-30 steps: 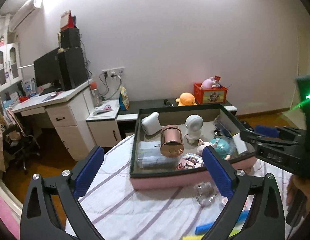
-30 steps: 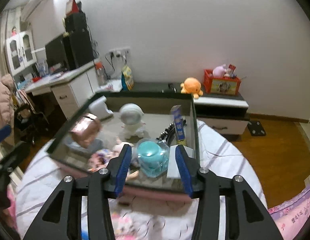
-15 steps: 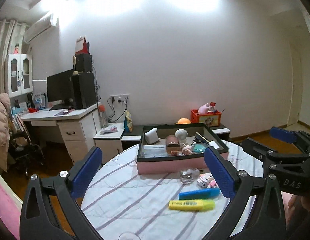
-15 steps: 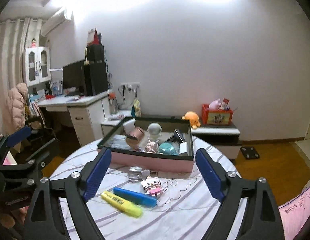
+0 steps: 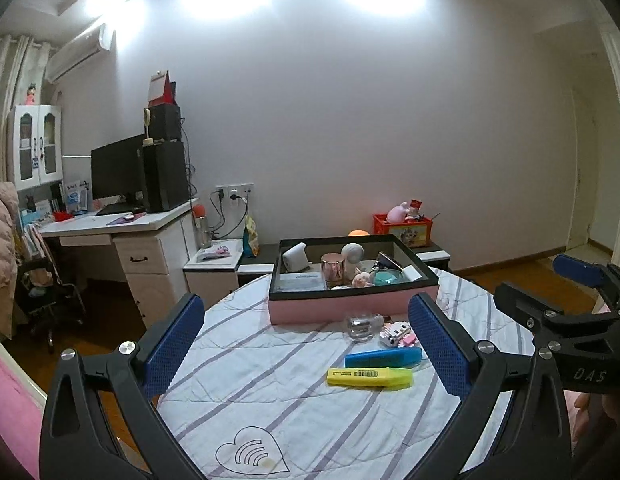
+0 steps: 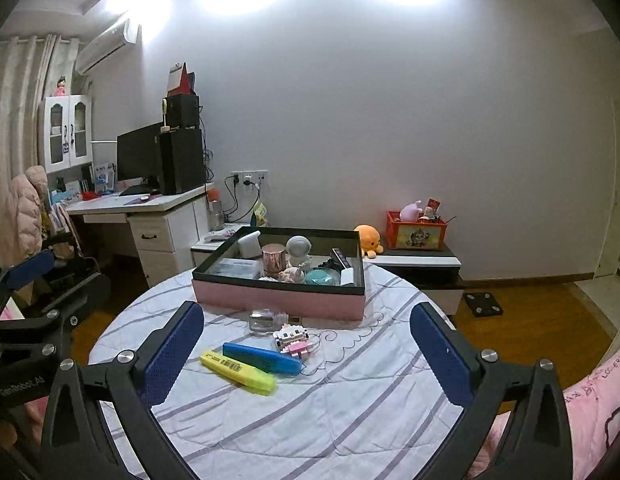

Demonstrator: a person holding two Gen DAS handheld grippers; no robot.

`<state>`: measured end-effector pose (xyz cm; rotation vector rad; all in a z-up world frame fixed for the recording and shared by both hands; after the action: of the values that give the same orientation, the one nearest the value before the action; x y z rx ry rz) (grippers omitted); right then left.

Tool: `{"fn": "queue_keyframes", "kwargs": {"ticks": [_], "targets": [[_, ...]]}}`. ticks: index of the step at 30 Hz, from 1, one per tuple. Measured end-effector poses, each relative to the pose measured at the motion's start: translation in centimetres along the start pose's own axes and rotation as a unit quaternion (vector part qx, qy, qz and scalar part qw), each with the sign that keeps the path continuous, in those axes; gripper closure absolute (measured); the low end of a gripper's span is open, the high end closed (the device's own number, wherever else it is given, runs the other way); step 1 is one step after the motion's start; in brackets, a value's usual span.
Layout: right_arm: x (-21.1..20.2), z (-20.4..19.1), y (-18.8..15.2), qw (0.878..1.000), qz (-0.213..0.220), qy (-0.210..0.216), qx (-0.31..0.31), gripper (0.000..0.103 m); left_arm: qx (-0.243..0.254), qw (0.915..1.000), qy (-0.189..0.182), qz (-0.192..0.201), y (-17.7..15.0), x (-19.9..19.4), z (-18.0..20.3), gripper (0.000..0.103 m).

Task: Organize rigid objects
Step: 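Withdraw both open tools back over the bed toward the highlighters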

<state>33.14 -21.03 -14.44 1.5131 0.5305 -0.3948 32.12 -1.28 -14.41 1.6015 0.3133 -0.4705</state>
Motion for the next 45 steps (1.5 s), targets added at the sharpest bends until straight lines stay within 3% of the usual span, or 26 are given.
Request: {"fn": "queue_keyframes", "kwargs": {"ticks": [11, 18, 21, 35, 38, 41, 45], "targets": [[1.5, 1.4, -1.1, 1.0, -0.019, 0.01, 0.017, 0.0, 0.013, 0.9998, -0.002, -0.018, -0.6, 1.8, 1.9, 0.0], [4.5, 5.0, -3.1, 0.997, -0.056, -0.005, 0.048, 0.0, 0.003, 0.9942, -0.042, -0.099, -3.9, 6.9, 3.9, 0.0], [6.2, 6.4, -4.2, 0.995, -0.078, -0.002, 0.064, 0.0, -0.007, 0.9874, -0.063, -0.145, -5.9, 9.5, 5.0, 0.0], [11.0, 9.4, -6.9, 0.987, -0.131, 0.02, 0.089, 0.0, 0.02, 0.9632, -0.028, -0.267, -10.6, 17.6, 9.2, 0.0], [11.7, 9.2, -7.1, 0.986, -0.142, 0.025, 0.086, 0.0, 0.009, 0.9566, -0.002, -0.291, -11.3, 18.6, 8.0, 0.0], [12.1, 8.6, -7.0, 0.986, -0.147, 0.024, 0.075, 0.0, -0.014, 0.9547, 0.003, -0.297, -11.8, 18.4, 6.1, 0.0], [12.9, 7.0, -6.9, 0.986, -0.157, 0.025, 0.054, 0.0, -0.023, 0.9525, 0.036, -0.302, -12.5, 17.6, 2.4, 0.0]]}}
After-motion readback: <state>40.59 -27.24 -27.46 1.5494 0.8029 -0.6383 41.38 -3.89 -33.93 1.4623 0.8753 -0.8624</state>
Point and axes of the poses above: each gripper's, at about its wrist camera, not at the fingertips, and x roughly the way its jaws point, z to its right, y to its top, the point moved 10 cm from there along x, roughly the way its jaws point, and after that the axes turned 12 degrees about -z, right-handed, at the moved point
